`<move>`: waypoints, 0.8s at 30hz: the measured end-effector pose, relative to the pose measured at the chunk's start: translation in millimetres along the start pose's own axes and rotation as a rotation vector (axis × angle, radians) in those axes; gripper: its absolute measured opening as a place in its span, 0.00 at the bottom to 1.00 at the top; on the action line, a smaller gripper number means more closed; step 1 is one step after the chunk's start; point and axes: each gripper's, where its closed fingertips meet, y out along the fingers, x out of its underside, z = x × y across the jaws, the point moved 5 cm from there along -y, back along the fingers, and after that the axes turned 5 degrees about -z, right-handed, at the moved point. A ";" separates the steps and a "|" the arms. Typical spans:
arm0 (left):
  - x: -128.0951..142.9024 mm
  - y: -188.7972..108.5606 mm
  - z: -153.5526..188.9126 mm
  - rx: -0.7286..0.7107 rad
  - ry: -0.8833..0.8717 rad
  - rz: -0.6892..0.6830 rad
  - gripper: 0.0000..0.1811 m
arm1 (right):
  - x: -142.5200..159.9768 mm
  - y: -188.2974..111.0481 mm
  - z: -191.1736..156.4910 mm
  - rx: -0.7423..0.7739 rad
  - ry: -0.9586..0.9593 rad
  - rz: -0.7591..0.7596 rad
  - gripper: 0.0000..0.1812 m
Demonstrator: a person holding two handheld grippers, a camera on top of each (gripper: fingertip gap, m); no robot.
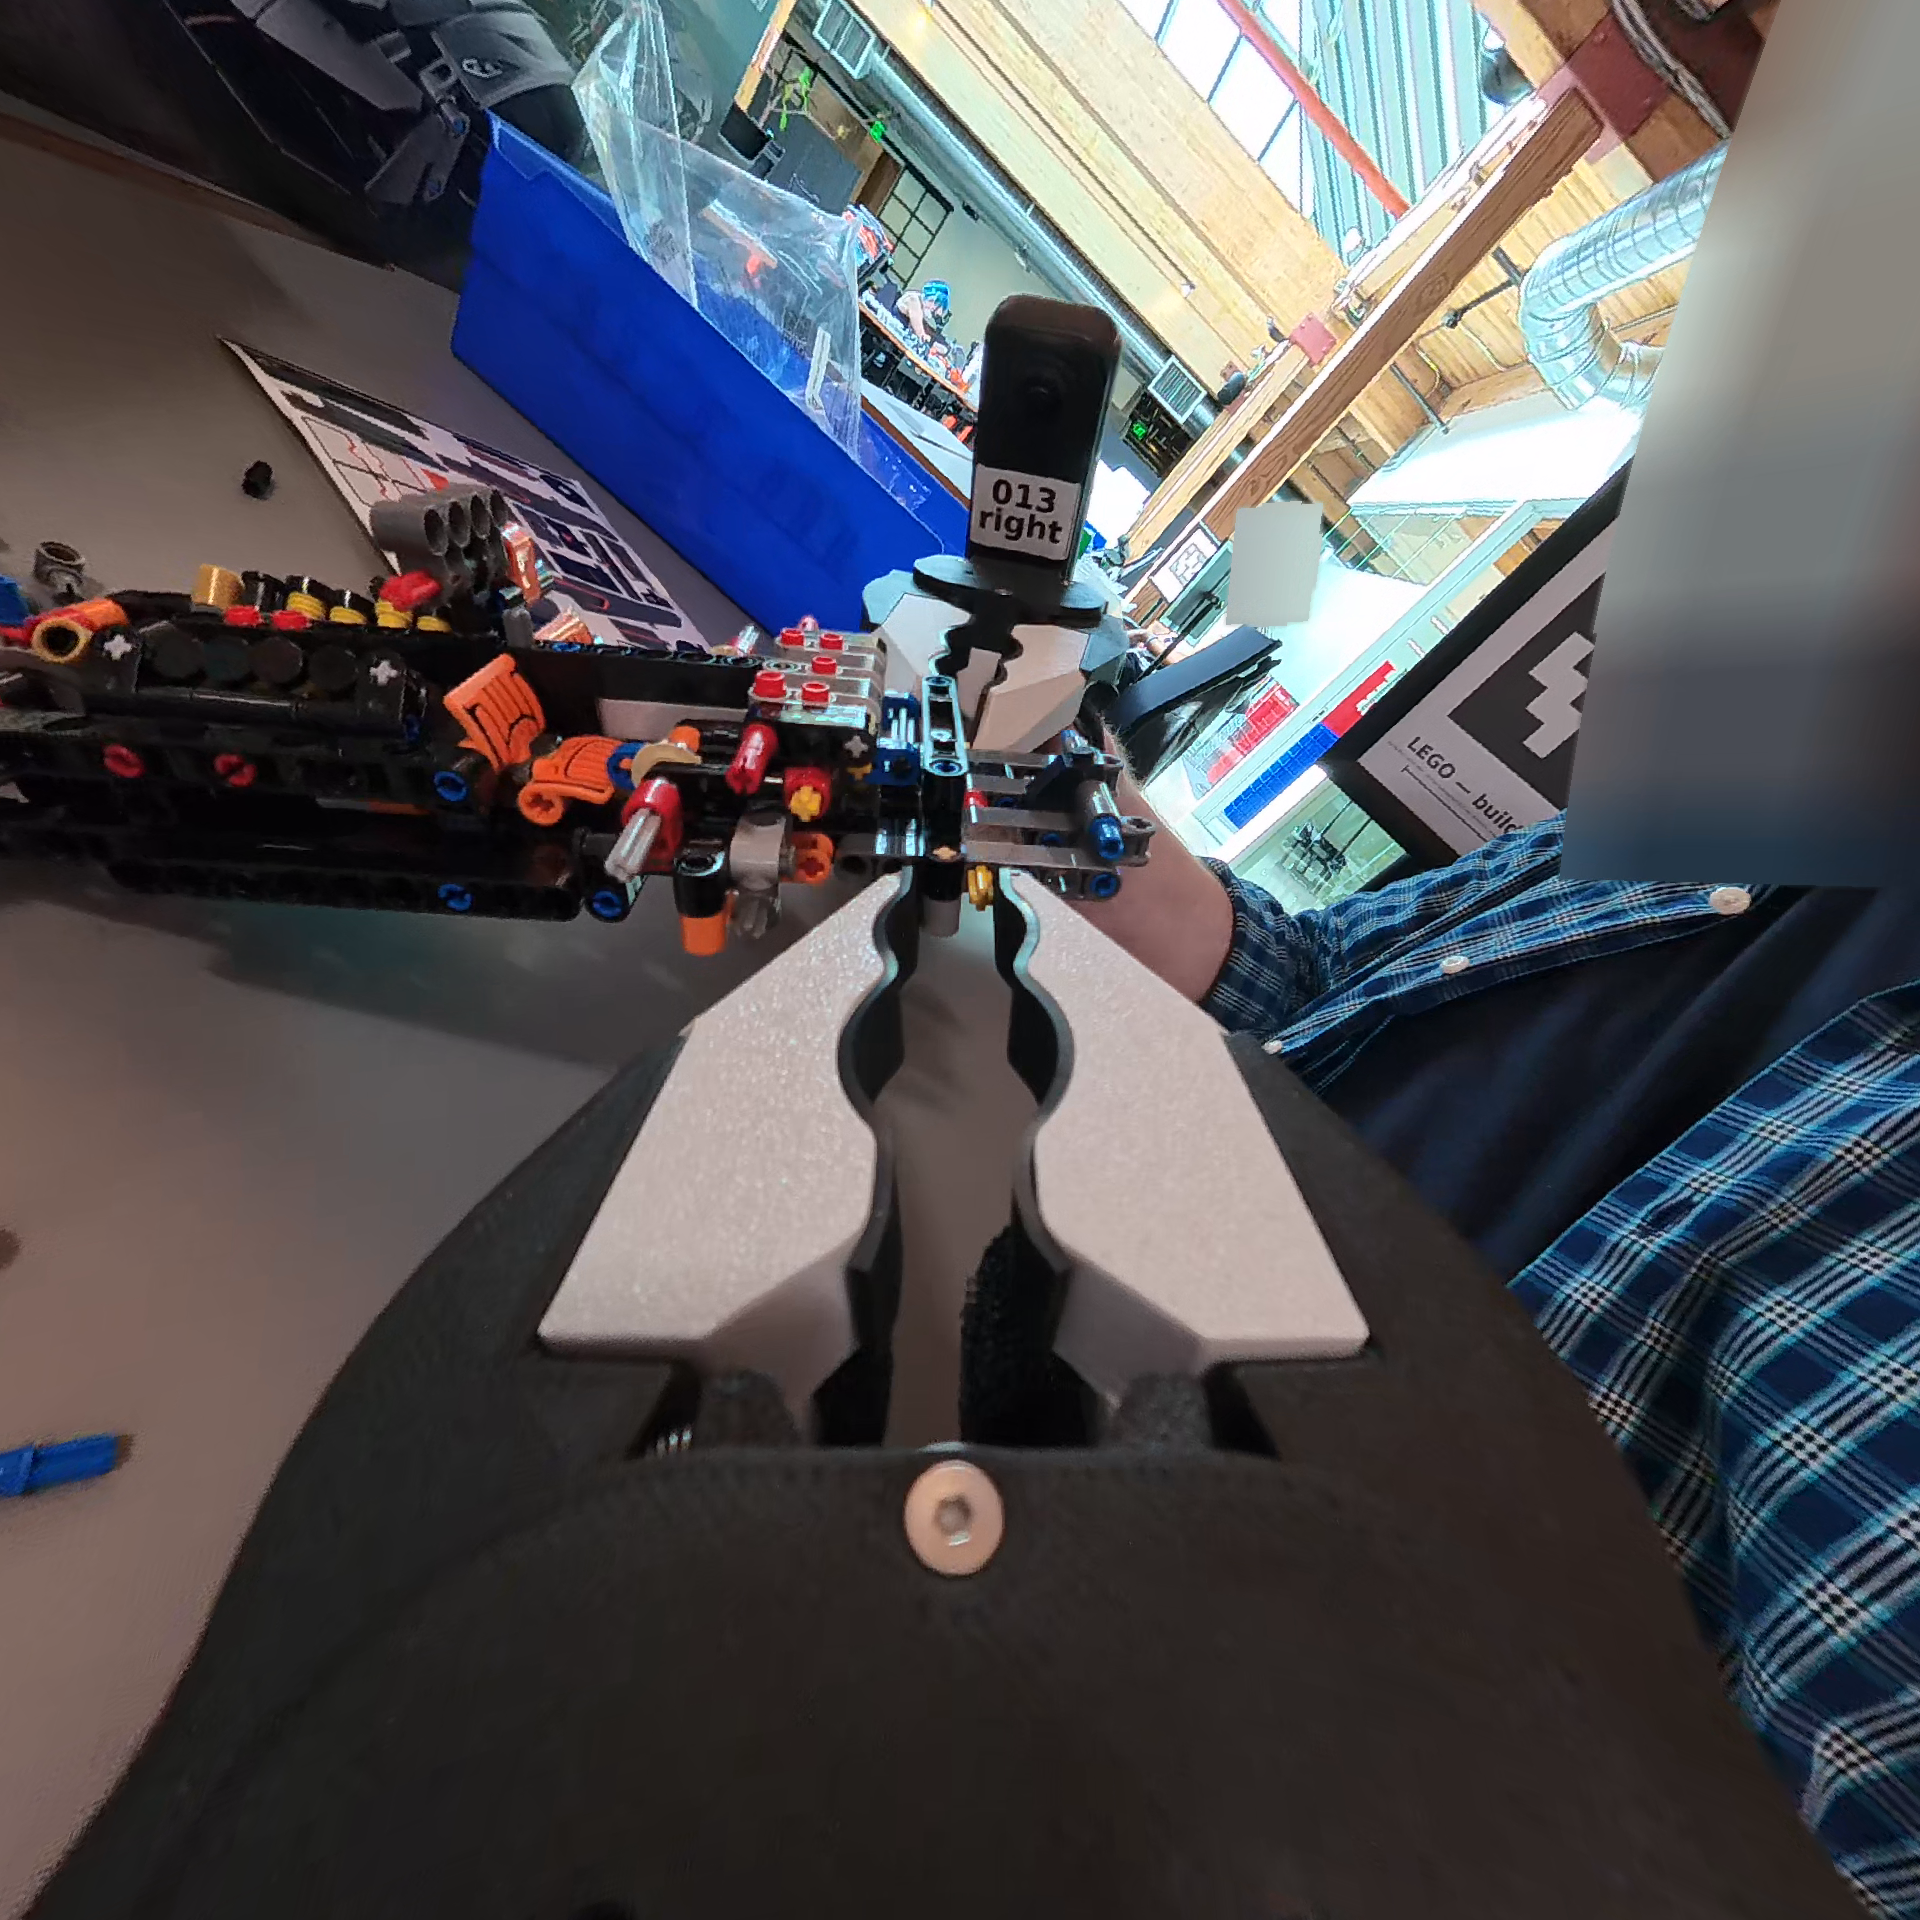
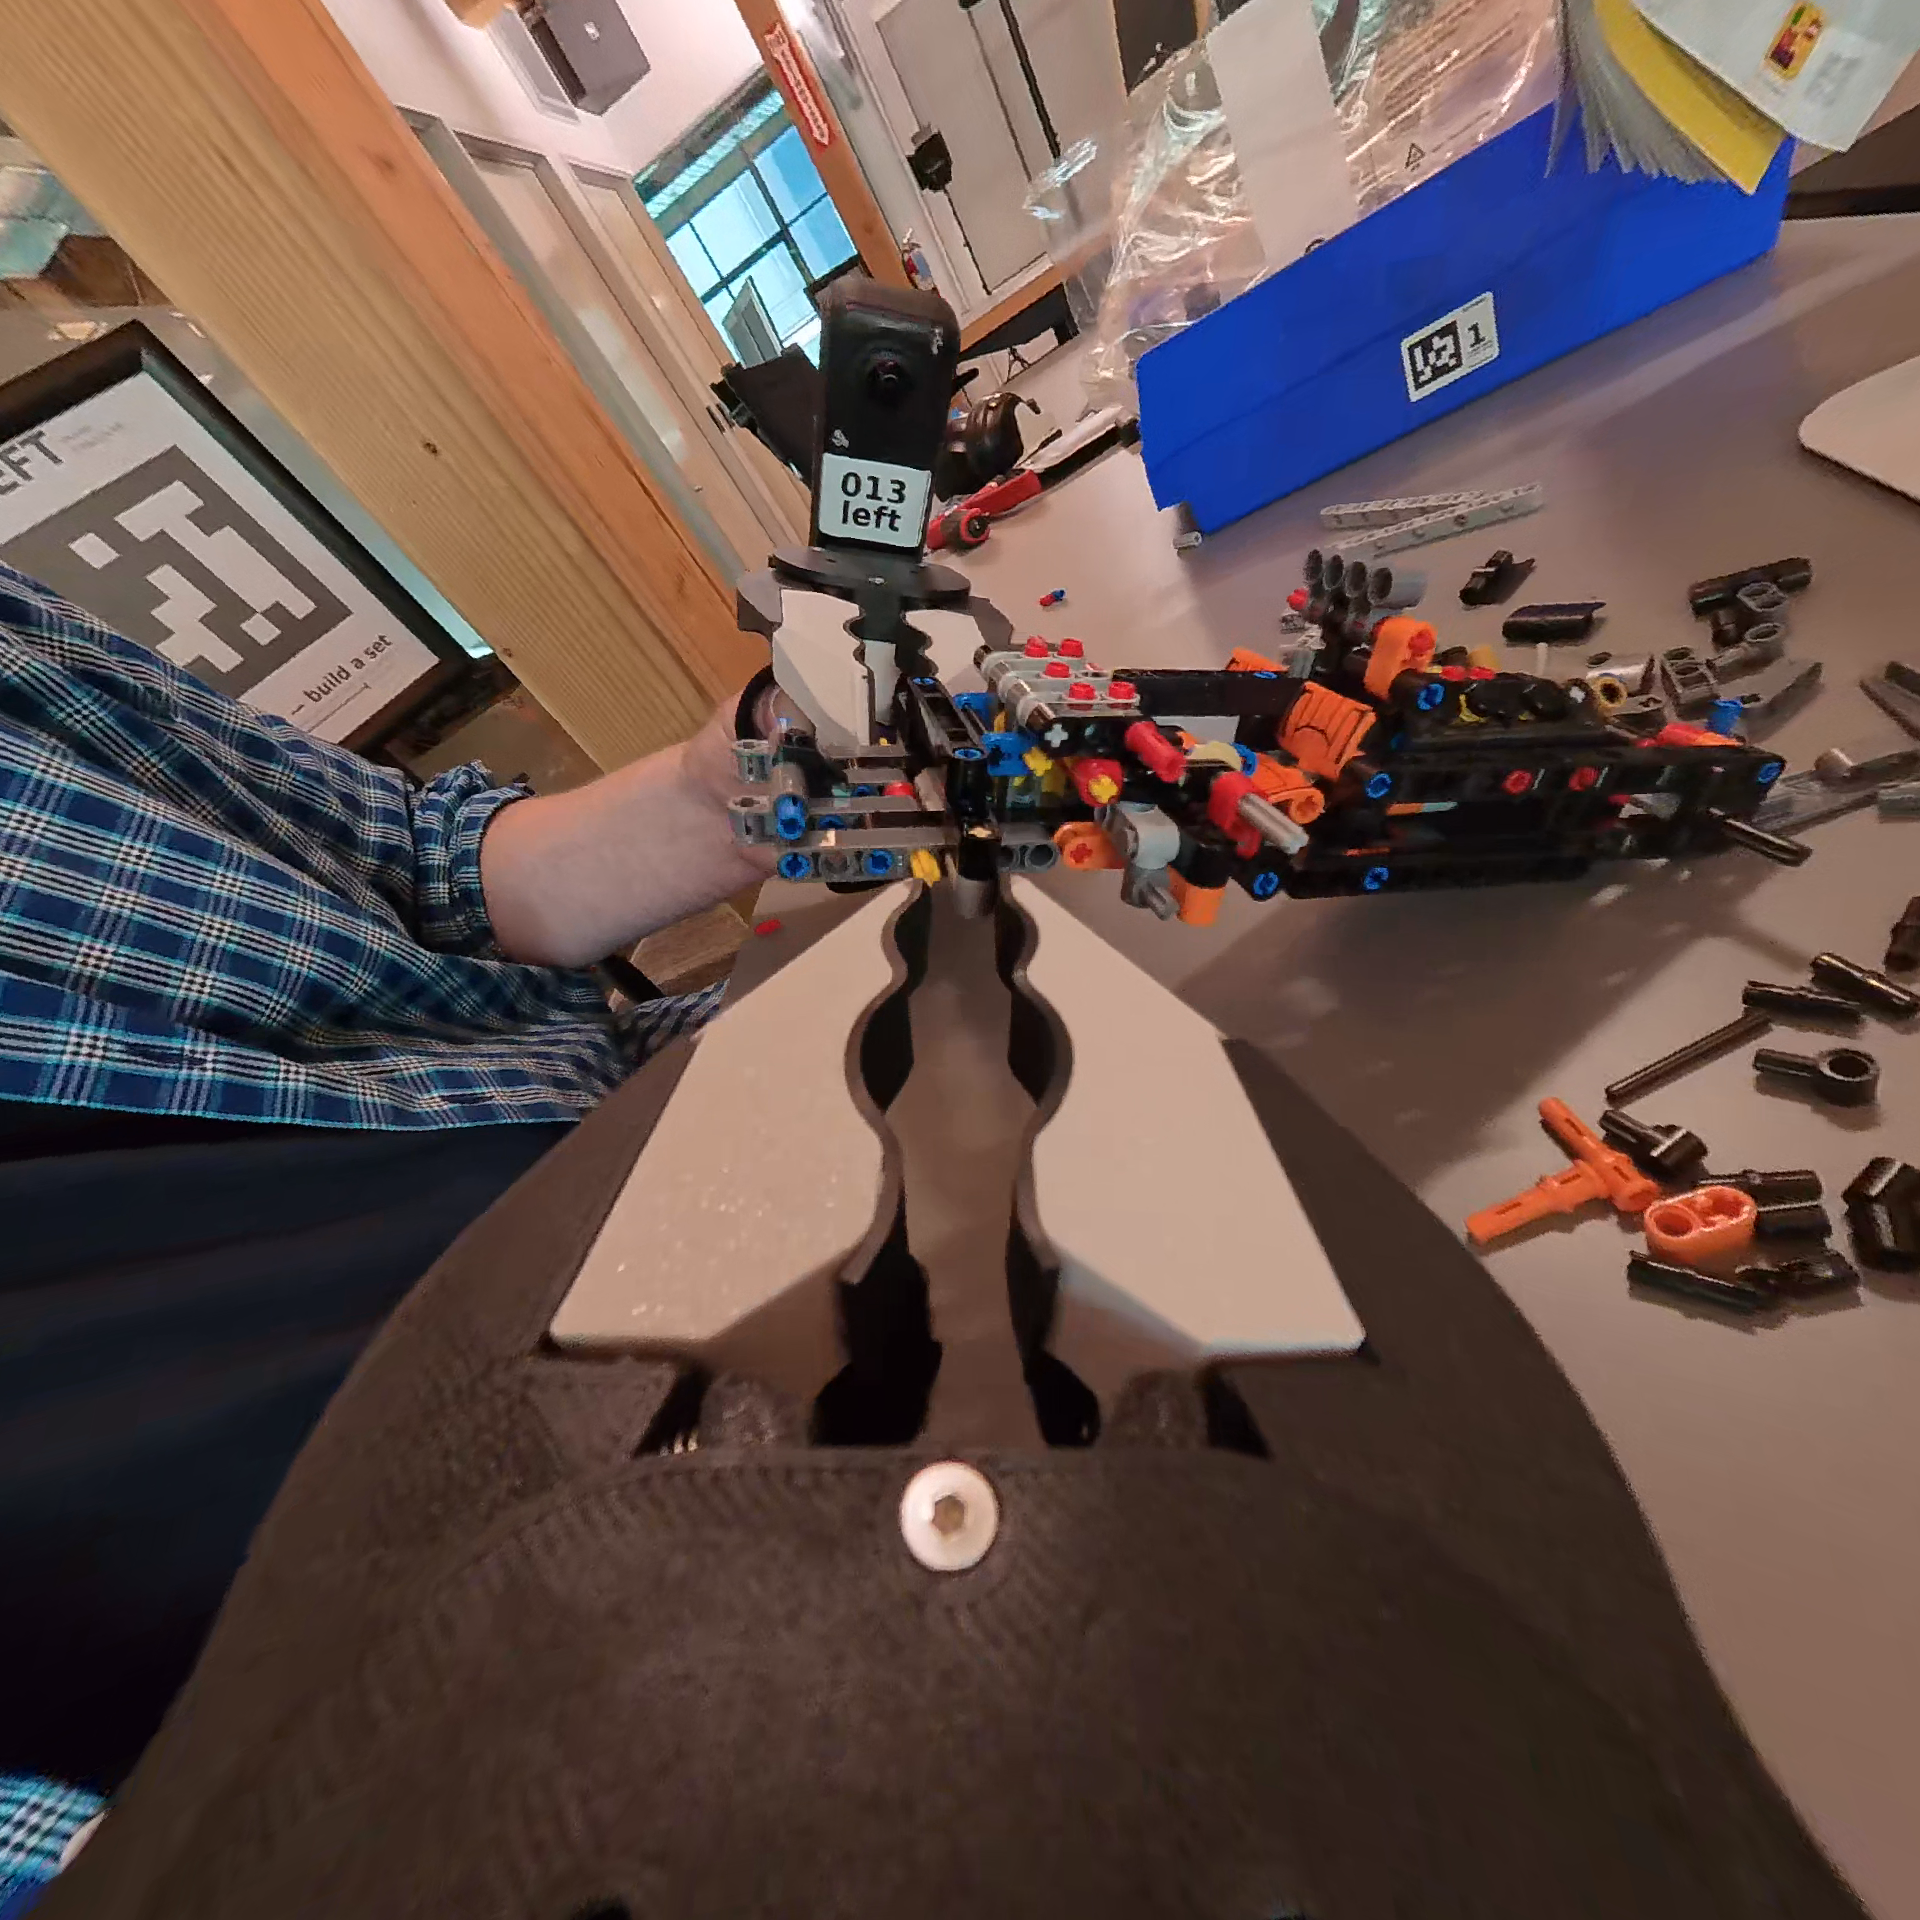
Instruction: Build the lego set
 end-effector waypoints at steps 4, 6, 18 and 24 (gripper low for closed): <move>-0.7 -0.1 -0.1 -0.001 0.002 0.001 0.07 | 0.0 0.0 -0.1 0.005 -0.007 0.000 0.05; -1.5 0.0 0.7 0.013 -0.001 0.008 0.07 | -1.1 -0.9 -1.7 -0.017 -0.002 0.012 0.05; -2.5 -0.6 2.3 0.029 -0.003 0.020 0.07 | -1.1 -1.1 -1.0 -0.071 0.036 0.042 0.02; -1.3 2.0 5.0 -0.067 0.054 -0.015 0.07 | -0.6 -0.7 0.4 0.050 -0.042 -0.001 0.02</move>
